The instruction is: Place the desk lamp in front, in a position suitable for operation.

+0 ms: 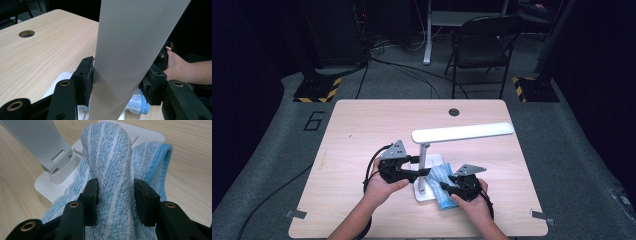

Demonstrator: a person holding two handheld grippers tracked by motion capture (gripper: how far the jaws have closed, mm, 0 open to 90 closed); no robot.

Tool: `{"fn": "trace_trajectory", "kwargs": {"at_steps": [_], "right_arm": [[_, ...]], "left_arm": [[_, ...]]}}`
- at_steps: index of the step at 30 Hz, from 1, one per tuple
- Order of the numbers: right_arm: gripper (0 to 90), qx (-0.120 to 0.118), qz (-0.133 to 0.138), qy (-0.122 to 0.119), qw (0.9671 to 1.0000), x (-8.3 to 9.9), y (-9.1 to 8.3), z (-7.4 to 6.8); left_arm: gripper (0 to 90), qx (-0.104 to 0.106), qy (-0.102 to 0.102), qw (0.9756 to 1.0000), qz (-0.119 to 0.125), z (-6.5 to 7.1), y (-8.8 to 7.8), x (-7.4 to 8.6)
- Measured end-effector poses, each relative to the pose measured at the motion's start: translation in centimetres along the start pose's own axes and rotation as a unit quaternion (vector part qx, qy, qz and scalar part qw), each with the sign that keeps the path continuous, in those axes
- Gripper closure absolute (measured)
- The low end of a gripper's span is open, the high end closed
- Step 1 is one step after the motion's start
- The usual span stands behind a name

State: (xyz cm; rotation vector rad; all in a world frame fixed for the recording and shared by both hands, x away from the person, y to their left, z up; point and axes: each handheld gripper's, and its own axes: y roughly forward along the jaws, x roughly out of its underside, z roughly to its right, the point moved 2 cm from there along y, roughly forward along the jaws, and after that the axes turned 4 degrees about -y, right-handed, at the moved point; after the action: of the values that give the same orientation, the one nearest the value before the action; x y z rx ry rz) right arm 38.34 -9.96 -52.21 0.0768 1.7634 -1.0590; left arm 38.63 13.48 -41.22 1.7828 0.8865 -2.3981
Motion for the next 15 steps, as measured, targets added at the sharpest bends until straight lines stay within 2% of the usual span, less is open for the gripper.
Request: {"fn": "trace_trajectory", "kwargs": {"at_steps": [2,5,10,13,15], "right_arm": [[55.3,0.0,-0.006,-0.001,1.0,-0.03,-0.01,-0.08],[51.8,0.001,-0.006,-0.009,0.9999,-0.07,0.11,-0.1],[49.6,-0.002,-0.006,-0.005,1.0,-0.03,0.14,-0.24],[46.9,-0.004,-0.011,-0.011,0.9999,-0.03,0.15,-0.17],[46.6,-0.001,-0.01,-0.014,0.9998,-0.04,0.26,-0.19]], "left_arm": [[48.6,0.002,0.001,1.0,0.004,-0.03,-0.03,-0.09],[46.3,0.007,-0.01,0.9998,0.015,0.12,-0.11,-0.26],[44.7,0.009,-0.013,0.9996,0.023,0.18,-0.23,-0.52],[45.9,0.007,-0.013,0.9996,0.022,0.22,-0.2,-0.6],[47.1,0.005,-0.005,0.9998,0.02,0.25,-0.18,-0.67]]}}
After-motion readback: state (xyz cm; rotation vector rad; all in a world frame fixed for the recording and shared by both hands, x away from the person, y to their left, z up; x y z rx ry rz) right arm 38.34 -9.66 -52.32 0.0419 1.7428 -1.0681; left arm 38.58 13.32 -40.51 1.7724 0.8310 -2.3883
